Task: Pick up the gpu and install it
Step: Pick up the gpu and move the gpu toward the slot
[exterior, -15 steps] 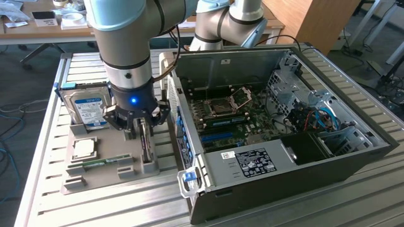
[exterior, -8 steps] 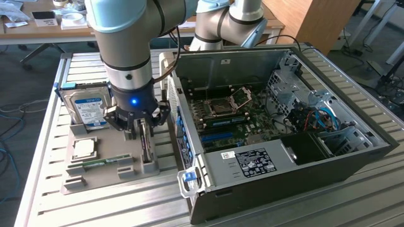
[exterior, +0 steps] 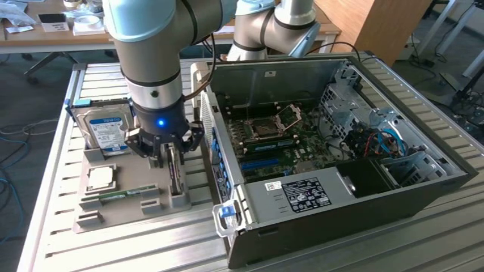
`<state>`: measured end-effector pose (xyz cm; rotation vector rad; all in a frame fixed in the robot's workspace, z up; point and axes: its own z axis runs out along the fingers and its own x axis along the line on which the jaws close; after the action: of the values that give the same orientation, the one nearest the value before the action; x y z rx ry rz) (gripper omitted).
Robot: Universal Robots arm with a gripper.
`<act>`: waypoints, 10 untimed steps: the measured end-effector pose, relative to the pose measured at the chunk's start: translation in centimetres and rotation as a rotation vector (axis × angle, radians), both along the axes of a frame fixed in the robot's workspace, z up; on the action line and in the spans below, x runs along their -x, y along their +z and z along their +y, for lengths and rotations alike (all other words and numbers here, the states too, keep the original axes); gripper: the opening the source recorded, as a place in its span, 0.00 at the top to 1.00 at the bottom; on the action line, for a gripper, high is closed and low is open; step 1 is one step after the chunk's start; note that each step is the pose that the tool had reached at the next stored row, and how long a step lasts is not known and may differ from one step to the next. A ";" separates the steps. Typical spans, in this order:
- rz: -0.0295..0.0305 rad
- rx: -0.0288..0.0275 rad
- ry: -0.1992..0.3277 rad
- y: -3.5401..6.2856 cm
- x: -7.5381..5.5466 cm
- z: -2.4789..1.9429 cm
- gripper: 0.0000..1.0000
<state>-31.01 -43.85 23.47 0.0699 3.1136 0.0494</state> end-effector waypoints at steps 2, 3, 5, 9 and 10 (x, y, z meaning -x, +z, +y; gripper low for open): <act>0.0002 0.0002 0.000 -0.01 0.0 0.00 0.53; 0.0000 0.0000 0.000 -0.05 0.0 0.00 0.53; 0.0001 0.0001 0.000 -0.11 0.0 0.01 0.53; 0.0001 0.0001 0.000 -0.13 0.0 0.01 0.53; -0.0002 -0.0001 0.000 -0.18 0.0 0.02 0.53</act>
<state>-31.03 -43.83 23.29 0.0699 3.1134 0.0495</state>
